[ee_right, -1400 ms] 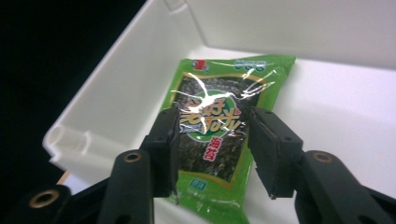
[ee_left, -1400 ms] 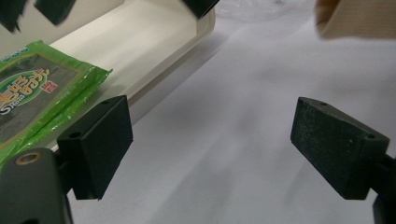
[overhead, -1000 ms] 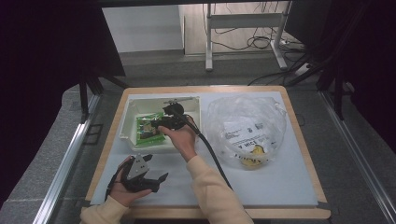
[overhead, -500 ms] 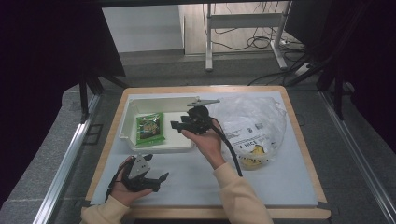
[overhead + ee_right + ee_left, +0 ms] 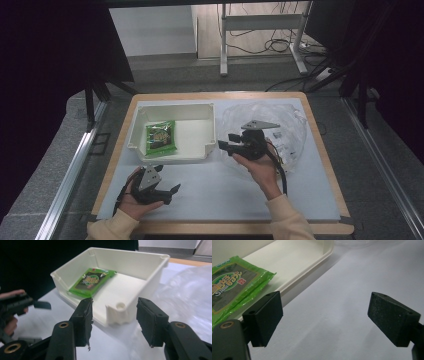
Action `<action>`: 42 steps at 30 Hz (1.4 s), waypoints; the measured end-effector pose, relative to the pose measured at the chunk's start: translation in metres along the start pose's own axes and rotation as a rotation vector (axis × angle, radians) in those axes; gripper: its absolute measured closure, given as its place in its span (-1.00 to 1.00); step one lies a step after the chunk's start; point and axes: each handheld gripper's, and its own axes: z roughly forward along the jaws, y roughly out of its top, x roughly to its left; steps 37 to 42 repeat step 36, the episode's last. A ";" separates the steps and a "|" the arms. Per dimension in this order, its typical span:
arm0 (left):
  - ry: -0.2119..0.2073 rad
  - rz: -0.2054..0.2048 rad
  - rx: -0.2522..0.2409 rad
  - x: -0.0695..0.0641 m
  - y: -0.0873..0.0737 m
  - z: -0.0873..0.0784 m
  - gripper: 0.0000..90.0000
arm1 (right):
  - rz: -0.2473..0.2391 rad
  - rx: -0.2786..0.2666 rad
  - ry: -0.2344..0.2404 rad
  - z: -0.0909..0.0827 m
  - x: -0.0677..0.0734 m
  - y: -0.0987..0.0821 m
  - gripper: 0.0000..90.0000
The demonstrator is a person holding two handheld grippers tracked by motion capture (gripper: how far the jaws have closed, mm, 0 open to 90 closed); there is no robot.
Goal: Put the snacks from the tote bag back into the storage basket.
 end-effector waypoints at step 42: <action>0.001 0.011 0.008 0.001 -0.001 0.000 -0.72 | -0.036 0.025 -0.141 -0.058 -0.011 -0.057 -0.01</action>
